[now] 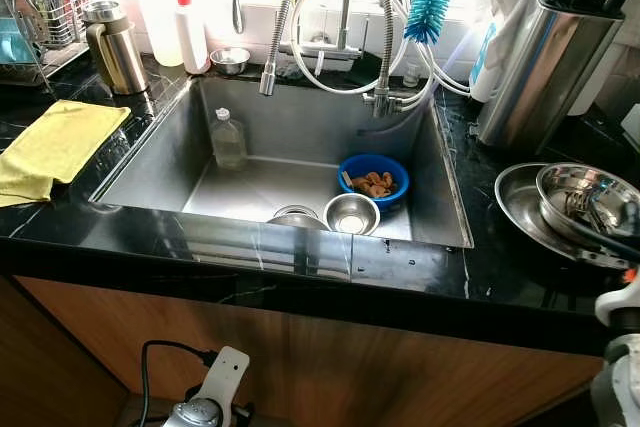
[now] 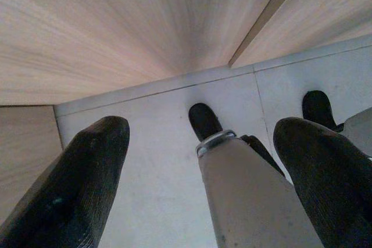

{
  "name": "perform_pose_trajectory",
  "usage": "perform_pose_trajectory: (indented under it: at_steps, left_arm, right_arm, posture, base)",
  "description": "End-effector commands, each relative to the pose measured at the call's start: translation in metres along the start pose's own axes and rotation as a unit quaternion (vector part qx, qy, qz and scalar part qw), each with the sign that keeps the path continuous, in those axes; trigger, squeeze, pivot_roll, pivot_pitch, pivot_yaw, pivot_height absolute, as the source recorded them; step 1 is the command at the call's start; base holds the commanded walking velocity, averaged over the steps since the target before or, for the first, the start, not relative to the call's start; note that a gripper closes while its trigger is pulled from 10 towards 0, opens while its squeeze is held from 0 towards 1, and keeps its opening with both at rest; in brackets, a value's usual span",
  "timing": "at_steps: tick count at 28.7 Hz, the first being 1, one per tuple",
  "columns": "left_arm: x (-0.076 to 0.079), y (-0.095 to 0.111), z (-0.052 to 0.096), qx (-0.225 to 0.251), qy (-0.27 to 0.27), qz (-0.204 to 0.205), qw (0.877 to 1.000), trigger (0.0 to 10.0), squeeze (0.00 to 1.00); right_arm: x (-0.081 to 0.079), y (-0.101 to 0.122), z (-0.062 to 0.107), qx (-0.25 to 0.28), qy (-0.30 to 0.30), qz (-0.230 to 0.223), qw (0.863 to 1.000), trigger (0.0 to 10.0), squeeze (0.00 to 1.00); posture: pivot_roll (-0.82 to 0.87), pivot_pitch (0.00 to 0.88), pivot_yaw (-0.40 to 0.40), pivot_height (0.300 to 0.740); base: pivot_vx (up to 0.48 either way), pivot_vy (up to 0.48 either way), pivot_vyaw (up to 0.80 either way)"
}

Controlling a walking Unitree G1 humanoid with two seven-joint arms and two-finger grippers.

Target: Kitchen organization

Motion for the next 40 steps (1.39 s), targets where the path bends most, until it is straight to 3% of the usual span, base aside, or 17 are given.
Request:
perform_pose_trajectory:
  at_steps: [1, 4, 5, 7, 8, 14, 15, 16, 17, 18, 19, 20, 21, 22, 34, 40]
  left_arm:
    - [-0.002, 0.003, 0.000, 0.004, 0.005, 0.000, 1.000, 10.0, 0.00]
    - [-0.002, 0.003, 0.000, 0.004, 0.005, 0.001, 1.000, 10.0, 0.00]
    - [-0.002, 0.004, 0.000, 0.004, 0.004, 0.001, 1.000, 10.0, 0.00]
    - [-0.002, 0.004, 0.000, 0.004, 0.004, 0.000, 1.000, 10.0, 0.00]
    - [-0.002, 0.003, 0.000, 0.004, 0.004, 0.000, 1.000, 10.0, 0.00]
    - [-0.003, 0.003, 0.000, 0.004, 0.005, 0.000, 1.000, 10.0, 0.00]
    - [-0.003, 0.003, 0.000, 0.004, 0.006, 0.000, 1.000, 10.0, 0.00]
    - [-0.003, 0.003, 0.000, 0.004, 0.006, 0.000, 1.000, 10.0, 0.00]
    - [-0.003, 0.003, 0.000, 0.004, 0.007, 0.000, 1.000, 10.0, 0.00]
    - [-0.004, 0.003, 0.000, 0.004, 0.007, 0.000, 1.000, 10.0, 0.00]
    - [-0.004, 0.002, 0.000, 0.003, 0.007, 0.000, 1.000, 10.0, 0.00]
    - [-0.004, 0.002, 0.000, 0.003, 0.007, 0.000, 1.000, 10.0, 0.00]
    - [-0.004, 0.002, 0.000, 0.003, 0.007, 0.000, 1.000, 10.0, 0.00]
    - [-0.004, 0.002, 0.000, 0.003, 0.007, -0.001, 1.000, 10.0, 0.00]
    - [-0.002, 0.004, 0.000, 0.006, 0.006, 0.000, 1.000, 10.0, 0.00]
    - [-0.002, 0.001, 0.000, 0.002, 0.006, 0.001, 1.000, 10.0, 0.00]
  right_arm:
    - [0.011, 0.006, 0.002, 0.013, -0.018, 0.000, 1.000, 10.0, 1.00]
    - [0.015, 0.005, 0.002, 0.013, -0.032, 0.001, 0.999, 10.0, 1.00]
    - [0.020, 0.004, 0.002, 0.011, -0.046, -0.009, 0.999, 10.0, 0.56]
    - [0.022, 0.003, 0.002, 0.009, -0.052, -0.015, 0.998, 10.0, 0.56]
    - [0.023, 0.002, 0.002, 0.007, -0.056, -0.022, 0.998, 10.0, 0.00]
    - [0.013, 0.002, 0.000, 0.005, -0.028, -0.051, 0.998, 10.0, 0.00]
    - [0.007, 0.003, 0.000, 0.006, -0.008, -0.055, 0.998, 10.0, 0.07]
    - [0.001, 0.003, 0.000, 0.006, 0.009, -0.058, 0.998, 10.0, 0.80]
    - [-0.009, 0.002, 0.002, 0.000, 0.040, -0.060, 0.997, 10.0, 1.00]
    - [-0.012, 0.001, 0.002, -0.004, 0.049, -0.061, 0.997, 10.0, 1.00]
    - [-0.016, 0.000, 0.003, -0.008, 0.065, -0.054, 0.996, 10.0, 0.85]
    - [-0.019, -0.001, 0.004, -0.010, 0.076, -0.049, 0.996, 10.0, 0.85]
    - [-0.022, -0.002, 0.005, -0.013, 0.088, -0.042, 0.995, 10.0, 0.11]
    - [-0.025, -0.003, 0.006, -0.017, 0.098, -0.035, 0.994, 10.0, 0.00]
    - [-0.029, -0.025, 0.012, -0.074, 0.118, 0.019, 0.990, 10.0, 0.00]
    - [-0.031, -0.030, 0.015, -0.086, 0.122, 0.023, 0.989, 10.0, 0.00]
  posture:
    - [-0.01, 0.022, -0.049, 0.736]
    - [-0.01, 0.021, -0.047, 0.736]
    - [-0.01, 0.021, -0.047, 0.736]
    - [-0.01, 0.021, -0.047, 0.736]
    - [-0.01, 0.020, -0.047, 0.736]
    - [-0.01, 0.019, -0.048, 0.736]
    - [-0.01, 0.018, -0.047, 0.736]
    - [-0.01, 0.018, -0.047, 0.736]
    - [-0.01, 0.017, -0.047, 0.736]
    - [-0.01, 0.016, -0.047, 0.736]
    - [-0.01, 0.017, -0.046, 0.736]
    - [-0.01, 0.017, -0.046, 0.736]
    - [-0.01, 0.016, -0.047, 0.736]
    - [-0.01, 0.016, -0.047, 0.736]
    - [-0.01, 0.019, -0.047, 0.736]
    - [-0.01, 0.021, -0.048, 0.736]
  base:
    - [0.000, 0.000, 0.00]
    - [0.000, 0.000, 0.00]
    - [0.000, 0.000, 0.00]
    - [0.000, 0.000, 0.00]
    - [0.000, 0.000, 0.00]
    - [0.000, 0.000, 0.00]
    - [0.000, 0.000, 0.00]
    - [0.000, 0.000, 0.00]
    - [0.000, 0.000, 0.00]
    - [0.000, 0.000, 0.00]
    - [0.000, 0.000, 0.00]
    - [0.000, 0.000, 0.00]
    - [0.000, 0.000, 0.00]
    - [0.000, 0.000, 0.00]
    - [0.000, 0.000, 0.00]
    - [0.000, 0.000, 0.00]
Point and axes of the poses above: a point about 5 cm out from each wrist's last joint towards the gripper, its own z axis pointing back from the gripper into the wrist, its own y axis along the axis of the wrist's last joint, x = y × z, the point moved 2 cm from there along -z, pointing out of the wrist towards the gripper, and after that the axes turned 6 degrees about -z, right-handed, at the moved point
